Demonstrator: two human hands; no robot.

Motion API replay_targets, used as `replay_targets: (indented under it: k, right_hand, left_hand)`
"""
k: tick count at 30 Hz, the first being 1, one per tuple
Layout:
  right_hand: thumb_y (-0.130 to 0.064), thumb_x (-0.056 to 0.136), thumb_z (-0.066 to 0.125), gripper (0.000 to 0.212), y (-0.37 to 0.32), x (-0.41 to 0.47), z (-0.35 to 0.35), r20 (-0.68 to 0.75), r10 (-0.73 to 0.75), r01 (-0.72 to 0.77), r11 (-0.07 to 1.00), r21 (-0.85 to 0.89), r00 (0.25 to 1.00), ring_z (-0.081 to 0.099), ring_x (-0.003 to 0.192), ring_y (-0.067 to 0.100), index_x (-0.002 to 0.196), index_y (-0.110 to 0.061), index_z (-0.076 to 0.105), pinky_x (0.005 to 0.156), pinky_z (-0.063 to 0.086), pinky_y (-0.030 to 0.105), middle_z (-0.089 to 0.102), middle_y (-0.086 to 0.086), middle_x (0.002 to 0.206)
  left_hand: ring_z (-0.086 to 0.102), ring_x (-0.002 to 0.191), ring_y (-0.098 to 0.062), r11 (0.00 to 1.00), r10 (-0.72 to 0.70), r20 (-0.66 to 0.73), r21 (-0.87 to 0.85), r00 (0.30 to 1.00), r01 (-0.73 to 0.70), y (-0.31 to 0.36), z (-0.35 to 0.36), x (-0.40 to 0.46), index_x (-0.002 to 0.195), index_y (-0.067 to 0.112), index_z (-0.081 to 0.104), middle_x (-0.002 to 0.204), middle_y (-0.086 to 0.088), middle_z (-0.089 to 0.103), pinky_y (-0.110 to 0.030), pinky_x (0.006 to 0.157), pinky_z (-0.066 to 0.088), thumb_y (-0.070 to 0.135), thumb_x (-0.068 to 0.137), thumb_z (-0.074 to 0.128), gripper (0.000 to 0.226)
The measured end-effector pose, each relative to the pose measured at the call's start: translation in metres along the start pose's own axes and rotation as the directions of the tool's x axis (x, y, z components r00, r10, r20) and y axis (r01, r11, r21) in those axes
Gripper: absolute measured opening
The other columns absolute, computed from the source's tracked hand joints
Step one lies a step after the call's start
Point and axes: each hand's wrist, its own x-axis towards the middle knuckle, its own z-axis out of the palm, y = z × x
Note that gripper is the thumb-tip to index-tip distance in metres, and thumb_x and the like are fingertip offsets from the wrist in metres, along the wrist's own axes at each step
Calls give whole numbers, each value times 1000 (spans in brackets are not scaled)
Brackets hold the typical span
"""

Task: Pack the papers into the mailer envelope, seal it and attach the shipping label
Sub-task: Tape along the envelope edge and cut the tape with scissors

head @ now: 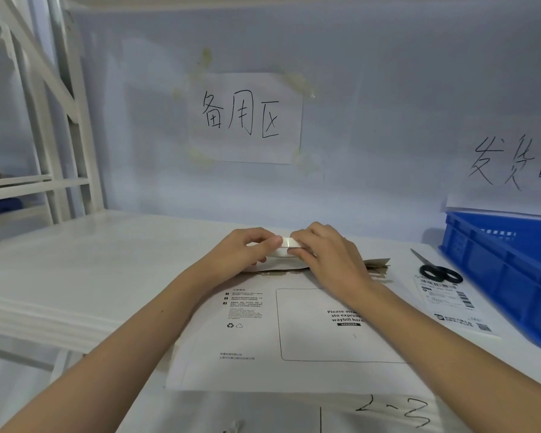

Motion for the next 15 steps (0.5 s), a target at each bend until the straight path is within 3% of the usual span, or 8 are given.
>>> replay_targets:
  k: [3, 6, 11, 15]
  right_hand:
    - [-38, 98, 52, 18, -5, 0, 1, 20, -64, 64, 998, -13, 998, 49, 89, 17, 105, -27, 65, 63, 40, 32, 52, -7, 92]
    - [-43, 97, 51, 23, -9, 2, 1, 46, -55, 54, 998, 13, 997, 48, 90, 16, 108, -28, 65, 68, 45, 35, 50, -8, 92]
    - [-50, 93, 53, 26, -3, 3, -2, 120, 71, -82, 992, 96, 990, 47, 89, 12, 103, -29, 65, 74, 44, 34, 53, -10, 90]
    - [-41, 90, 61, 18, 4, 5, -3, 186, 148, -190, 953, 236, 971, 54, 85, 13, 100, -27, 67, 78, 48, 38, 58, -8, 94]
  left_hand:
    - [65, 81, -7, 995, 32, -47, 96, 998, -28, 0, 3, 1, 91, 17, 70, 90, 2, 68, -14, 71, 51, 49, 88, 68, 33]
    - [60, 74, -4, 995, 26, -47, 98, 999, -21, 0, 1, 2, 89, 11, 67, 74, 14, 63, -26, 80, 54, 43, 88, 70, 32]
    - [59, 80, -6, 999, 29, -24, 36, 999, -28, 2, -5, 0, 90, 16, 70, 89, 5, 66, -27, 87, 44, 35, 91, 69, 19]
    - [59, 82, -3, 999, 36, -17, 11, 999, -36, 2, -7, -1, 91, 22, 75, 89, 8, 69, -23, 86, 42, 31, 93, 68, 12]
